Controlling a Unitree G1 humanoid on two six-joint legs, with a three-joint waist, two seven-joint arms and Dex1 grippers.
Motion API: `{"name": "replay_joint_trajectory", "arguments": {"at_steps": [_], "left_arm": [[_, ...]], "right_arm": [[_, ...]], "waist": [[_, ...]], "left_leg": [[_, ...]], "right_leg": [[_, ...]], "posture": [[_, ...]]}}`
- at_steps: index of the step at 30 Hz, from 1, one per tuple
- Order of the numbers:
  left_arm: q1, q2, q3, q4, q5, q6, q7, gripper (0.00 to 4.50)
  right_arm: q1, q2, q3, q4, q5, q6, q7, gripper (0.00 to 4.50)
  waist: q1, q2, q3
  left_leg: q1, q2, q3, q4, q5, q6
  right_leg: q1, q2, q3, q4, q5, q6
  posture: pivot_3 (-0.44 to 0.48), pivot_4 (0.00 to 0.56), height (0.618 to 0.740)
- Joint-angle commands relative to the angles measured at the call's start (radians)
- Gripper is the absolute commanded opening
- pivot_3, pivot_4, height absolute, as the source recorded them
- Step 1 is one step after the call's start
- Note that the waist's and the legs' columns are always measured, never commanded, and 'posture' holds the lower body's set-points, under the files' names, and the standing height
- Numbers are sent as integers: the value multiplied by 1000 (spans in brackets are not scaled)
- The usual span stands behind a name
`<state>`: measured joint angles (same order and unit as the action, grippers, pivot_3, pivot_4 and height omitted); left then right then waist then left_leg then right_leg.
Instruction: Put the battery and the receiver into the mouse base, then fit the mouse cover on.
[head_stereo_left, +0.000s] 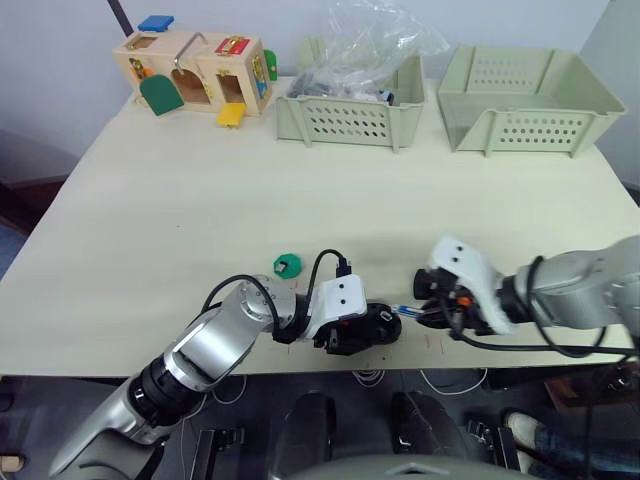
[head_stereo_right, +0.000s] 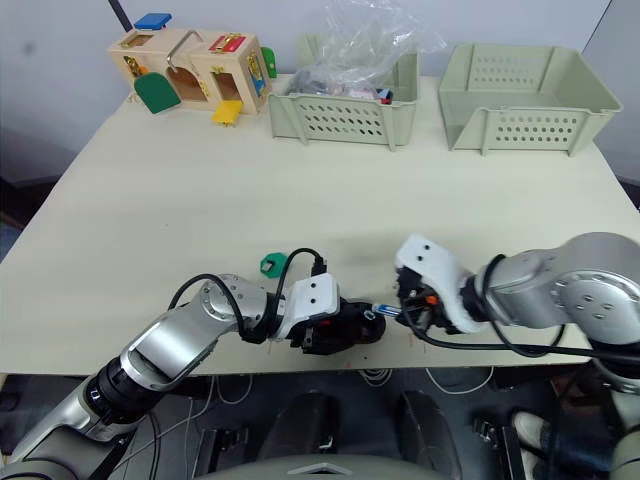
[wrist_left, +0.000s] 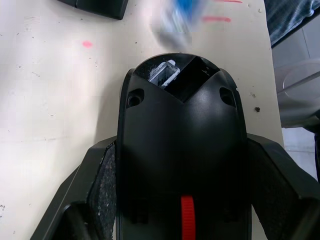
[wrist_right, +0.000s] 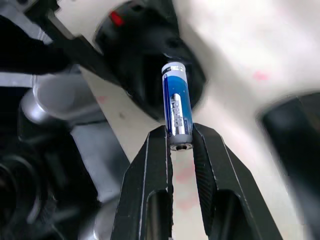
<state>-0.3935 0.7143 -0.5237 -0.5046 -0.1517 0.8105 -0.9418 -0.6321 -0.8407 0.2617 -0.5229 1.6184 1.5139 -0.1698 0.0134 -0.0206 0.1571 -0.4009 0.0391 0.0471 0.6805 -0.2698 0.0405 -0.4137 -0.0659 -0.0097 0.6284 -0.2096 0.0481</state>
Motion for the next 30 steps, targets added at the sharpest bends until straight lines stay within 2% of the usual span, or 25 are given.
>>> {"name": "replay_joint_trajectory", "arguments": {"at_steps": [1, 5, 9, 13, 22, 24, 26, 30], "left_arm": [[16, 12, -15, 11, 13, 32, 11, 2969], [21, 11, -14, -5, 10, 47, 18, 2969], [21, 7, -16, -14, 6, 58, 23, 2969], [20, 5, -18, -17, 4, 64, 26, 2969], [19, 3, -17, -23, 1, 73, 29, 2969], [21, 3, -16, -23, -1, 73, 29, 2969], [20, 4, -15, -23, -2, 74, 28, 2969], [20, 8, -11, -23, -7, 72, 26, 2969]], "right_arm": [[-51, -104, 127, 8, 316, -204, -258, 104], [-64, -139, 250, -39, 354, -322, -331, 104], [-72, -158, 318, -55, 354, -402, -361, 104], [-83, -169, 366, -68, 354, -442, -369, 104], [-87, -118, 422, -25, 354, -475, -397, 104], [-78, -105, 412, -3, 354, -483, -412, 1106], [-85, -139, 389, -17, 354, -470, -374, 1729], [-55, -269, 332, -95, 354, -464, -237, 1729]], "waist": [[-2, 0, 0], [-3, 0, 0], [-3, 0, 0], [-2, 0, 0], [-2, 0, 0], [-2, 0, 0], [-2, 0, 0], [1, 1, 1]], "left_leg": [[0, 0, 1, 0, 0, 0], [1, 0, 0, 0, 0, 0], [0, 1, 0, 0, 0, 0], [0, 1, 0, 0, 0, 0], [0, 2, 0, 0, 0, 0], [0, 2, 0, 0, 0, 0], [0, 2, 0, -1, 0, 0], [-1, 3, 0, -1, 0, 0]], "right_leg": [[0, 0, 1, 0, 0, 0], [0, 1, 0, 0, 0, 0], [0, 1, 0, 0, 0, 0], [0, 1, 0, 0, 0, 0], [-1, 1, 0, 0, 0, 0], [-1, 1, 0, -1, 0, 0], [-1, 1, 0, -1, 0, 0], [-2, 0, 0, -1, 0, 0]], "posture": [[0, 150, 740], [0, 150, 740], [0, 150, 740], [0, 150, 740], [0, 150, 740], [0, 150, 740], [0, 150, 740], [0, 150, 740]]}}
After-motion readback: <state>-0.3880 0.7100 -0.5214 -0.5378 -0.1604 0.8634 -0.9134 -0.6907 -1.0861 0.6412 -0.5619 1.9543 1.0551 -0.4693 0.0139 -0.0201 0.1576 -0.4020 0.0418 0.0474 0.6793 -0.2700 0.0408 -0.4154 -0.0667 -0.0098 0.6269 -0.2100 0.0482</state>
